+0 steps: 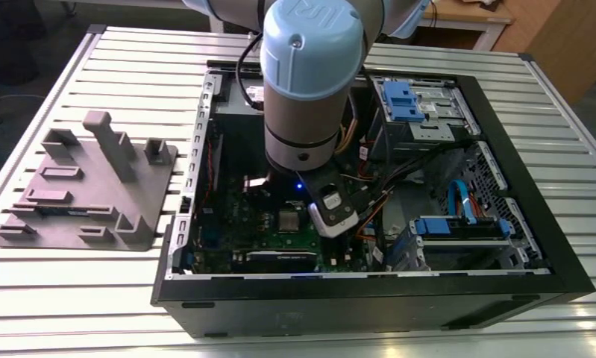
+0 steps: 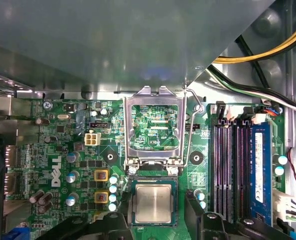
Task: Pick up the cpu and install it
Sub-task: 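Place the cpu into insertion slot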
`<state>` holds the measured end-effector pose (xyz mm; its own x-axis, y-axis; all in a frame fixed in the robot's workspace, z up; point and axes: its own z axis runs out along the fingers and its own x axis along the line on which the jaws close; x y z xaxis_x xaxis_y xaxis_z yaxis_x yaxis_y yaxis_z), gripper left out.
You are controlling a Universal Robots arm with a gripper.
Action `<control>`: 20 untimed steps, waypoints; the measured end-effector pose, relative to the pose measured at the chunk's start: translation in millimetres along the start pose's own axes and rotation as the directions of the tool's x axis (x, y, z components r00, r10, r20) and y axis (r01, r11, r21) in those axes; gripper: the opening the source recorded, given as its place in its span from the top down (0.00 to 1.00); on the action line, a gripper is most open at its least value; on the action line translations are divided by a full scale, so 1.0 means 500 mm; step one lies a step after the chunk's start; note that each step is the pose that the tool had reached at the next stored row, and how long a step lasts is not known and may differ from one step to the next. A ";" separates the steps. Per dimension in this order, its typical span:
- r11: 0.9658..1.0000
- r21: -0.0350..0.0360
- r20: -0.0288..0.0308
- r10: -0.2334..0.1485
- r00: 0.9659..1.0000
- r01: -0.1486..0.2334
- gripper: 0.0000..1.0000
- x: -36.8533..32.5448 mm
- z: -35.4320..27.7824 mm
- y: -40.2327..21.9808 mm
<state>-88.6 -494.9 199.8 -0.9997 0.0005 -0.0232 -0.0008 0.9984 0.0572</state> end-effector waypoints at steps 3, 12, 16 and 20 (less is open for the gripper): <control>1.000 0.000 0.000 0.000 1.000 0.000 0.54 0.000 -0.001 0.000; 1.000 0.000 0.000 0.000 1.000 0.000 0.89 0.000 -0.003 0.000; 1.000 0.000 0.000 0.000 1.000 0.000 0.90 0.000 -0.003 0.000; 1.000 0.000 0.001 0.000 1.000 0.000 0.90 0.004 -0.003 0.000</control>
<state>-90.7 -494.9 201.2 -0.9997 0.0005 -0.0238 -0.0009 0.9984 0.0573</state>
